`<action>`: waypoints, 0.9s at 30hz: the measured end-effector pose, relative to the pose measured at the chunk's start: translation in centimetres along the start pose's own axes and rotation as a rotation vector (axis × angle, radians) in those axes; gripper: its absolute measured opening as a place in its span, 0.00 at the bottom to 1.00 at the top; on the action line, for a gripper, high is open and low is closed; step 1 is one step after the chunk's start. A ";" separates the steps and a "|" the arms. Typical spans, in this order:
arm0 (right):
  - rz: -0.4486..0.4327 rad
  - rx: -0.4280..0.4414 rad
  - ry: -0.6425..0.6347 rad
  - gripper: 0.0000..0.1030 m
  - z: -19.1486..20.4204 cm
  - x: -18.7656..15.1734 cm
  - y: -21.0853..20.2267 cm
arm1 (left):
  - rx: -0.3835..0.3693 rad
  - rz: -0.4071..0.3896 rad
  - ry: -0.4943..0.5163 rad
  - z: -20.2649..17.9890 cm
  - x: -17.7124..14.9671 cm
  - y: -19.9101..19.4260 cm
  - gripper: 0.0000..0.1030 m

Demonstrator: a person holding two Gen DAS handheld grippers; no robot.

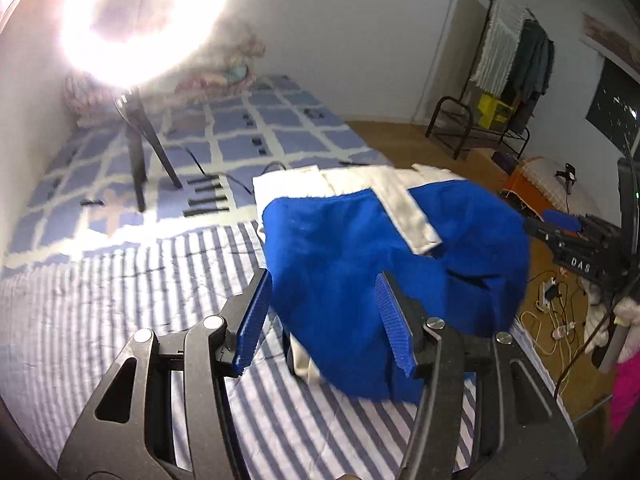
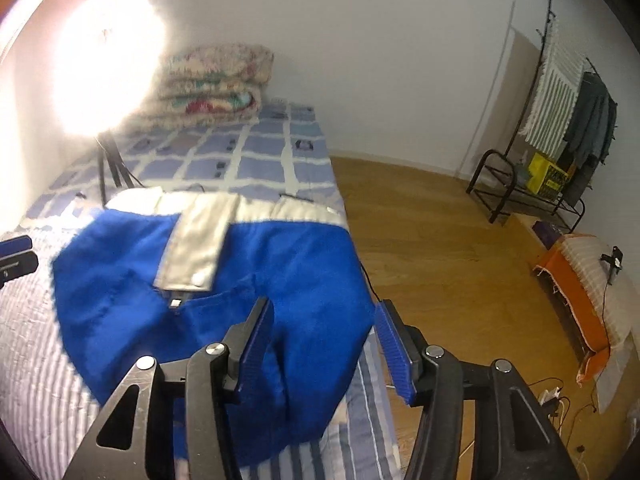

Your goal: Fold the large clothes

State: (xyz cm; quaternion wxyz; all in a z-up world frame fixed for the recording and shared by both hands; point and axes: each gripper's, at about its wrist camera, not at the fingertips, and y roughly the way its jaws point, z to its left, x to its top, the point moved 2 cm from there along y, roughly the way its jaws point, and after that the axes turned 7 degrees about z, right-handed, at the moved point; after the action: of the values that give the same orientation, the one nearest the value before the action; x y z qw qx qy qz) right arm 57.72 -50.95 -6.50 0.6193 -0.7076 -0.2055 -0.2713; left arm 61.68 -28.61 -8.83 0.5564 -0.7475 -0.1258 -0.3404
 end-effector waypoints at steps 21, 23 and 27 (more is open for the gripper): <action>-0.193 0.149 0.044 0.65 7.9 -11.6 -25.3 | 0.028 -0.212 0.094 -4.9 -12.9 -28.6 0.59; -0.202 0.146 0.041 0.66 8.8 -13.5 -26.6 | 0.030 -0.216 0.098 -5.2 -14.8 -30.3 0.67; -0.223 0.151 0.044 0.69 10.2 -16.3 -28.2 | 0.060 -0.233 0.109 -5.5 -18.5 -32.3 0.72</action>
State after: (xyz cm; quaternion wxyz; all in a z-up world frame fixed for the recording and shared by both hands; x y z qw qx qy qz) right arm 28.85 -35.97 3.84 0.6412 -0.6255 -0.2892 -0.3375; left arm 27.70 -18.88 4.13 0.5412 -0.6913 -0.1912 -0.4390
